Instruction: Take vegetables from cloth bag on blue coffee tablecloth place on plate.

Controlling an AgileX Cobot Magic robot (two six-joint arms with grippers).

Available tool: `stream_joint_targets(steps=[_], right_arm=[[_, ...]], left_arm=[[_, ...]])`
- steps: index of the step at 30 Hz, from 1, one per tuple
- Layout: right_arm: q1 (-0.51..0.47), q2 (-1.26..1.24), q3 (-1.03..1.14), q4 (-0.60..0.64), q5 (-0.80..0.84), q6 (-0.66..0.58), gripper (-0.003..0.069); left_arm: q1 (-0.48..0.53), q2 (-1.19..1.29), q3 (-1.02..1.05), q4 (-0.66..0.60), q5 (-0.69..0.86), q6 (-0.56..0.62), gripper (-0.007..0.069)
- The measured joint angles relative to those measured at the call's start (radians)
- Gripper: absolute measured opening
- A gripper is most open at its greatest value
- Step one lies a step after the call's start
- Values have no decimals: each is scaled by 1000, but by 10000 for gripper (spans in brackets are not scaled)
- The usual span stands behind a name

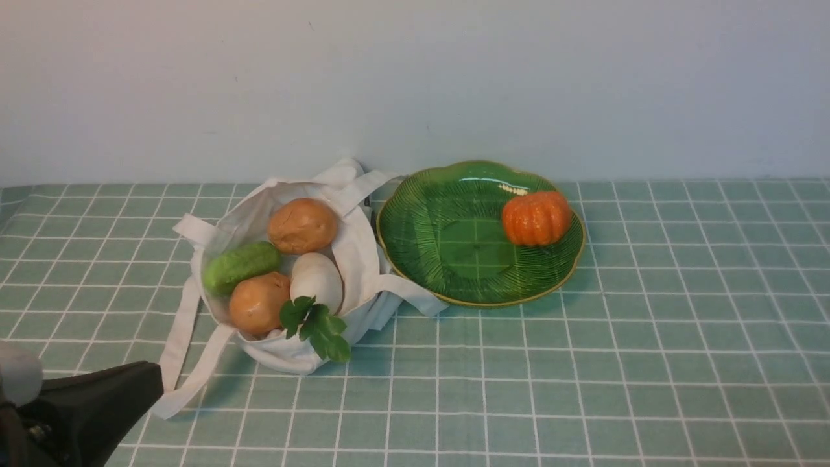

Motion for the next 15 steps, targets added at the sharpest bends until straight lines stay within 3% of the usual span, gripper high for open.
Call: stream_joint_targets(steps=[15], right_arm=[[0, 0, 0, 0, 0, 0, -15]], left_arm=[[0, 0, 9, 6, 9, 0, -5]])
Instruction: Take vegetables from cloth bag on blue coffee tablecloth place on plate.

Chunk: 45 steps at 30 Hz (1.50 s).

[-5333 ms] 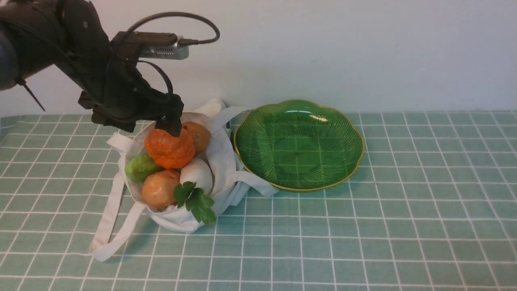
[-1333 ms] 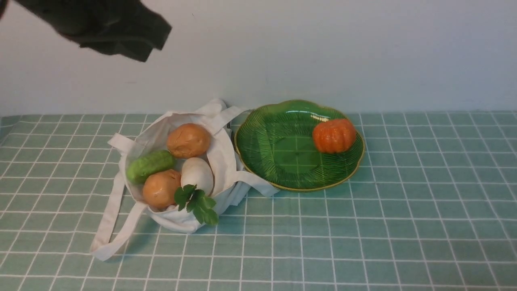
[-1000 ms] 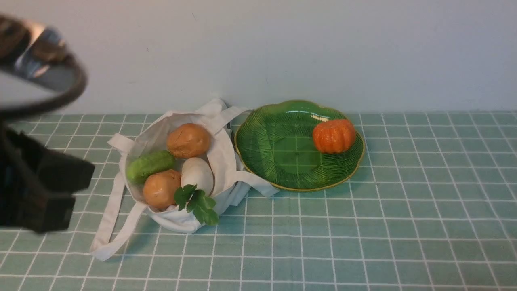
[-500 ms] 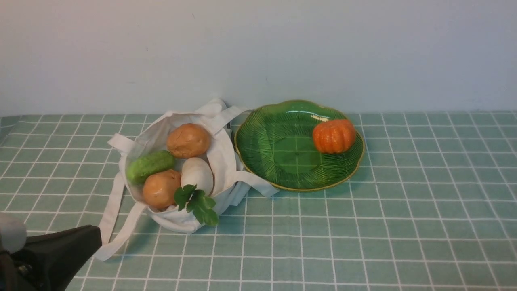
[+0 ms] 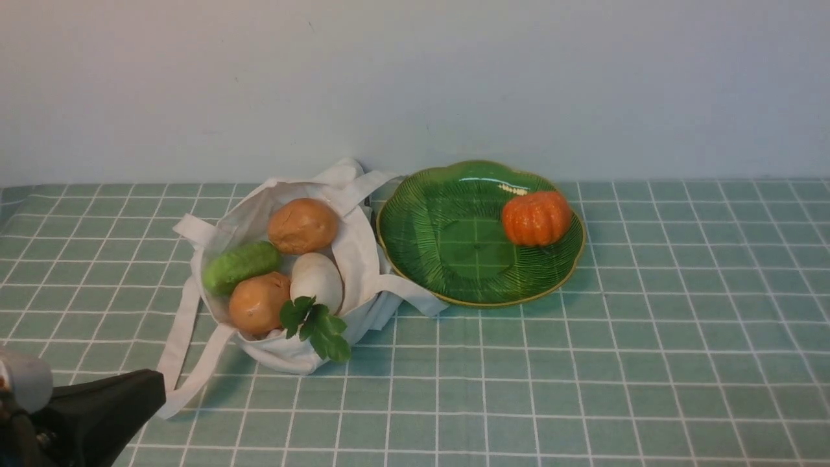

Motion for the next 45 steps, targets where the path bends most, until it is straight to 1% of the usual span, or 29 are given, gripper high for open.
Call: stream_joint_targets(steps=[5, 10, 14, 16, 17, 18, 20, 22, 25, 31, 45], right_arm=[[0, 0, 0, 0, 0, 0, -15], [0, 0, 0, 0, 0, 0, -15], [0, 0, 0, 0, 0, 0, -15], [0, 0, 0, 0, 0, 0, -15], [0, 0, 0, 0, 0, 0, -15], [0, 0, 0, 0, 0, 0, -15], [0, 0, 0, 0, 0, 0, -15], [0, 0, 0, 0, 0, 0, -15], [0, 0, 0, 0, 1, 0, -15], [0, 0, 0, 1, 1, 0, -15], [0, 0, 0, 1, 1, 0, -15]], left_arm=[[0, -14, 16, 48, -1, -1, -5], [18, -136, 84, 138, -10, -26, -5], [142, -282, 191, 183, -30, -48, -5], [222, -345, 246, 198, -30, -51, -5], [230, -352, 258, 200, -30, -51, -5], [290, -407, 306, 217, -30, -53, -5], [336, -453, 360, 226, -30, -54, -5], [356, -468, 398, 231, -30, -54, -5], [365, -473, 431, 241, -33, -54, -5], [360, -473, 435, 265, -51, -54, -5], [345, -473, 436, 267, -53, -54, -5]])
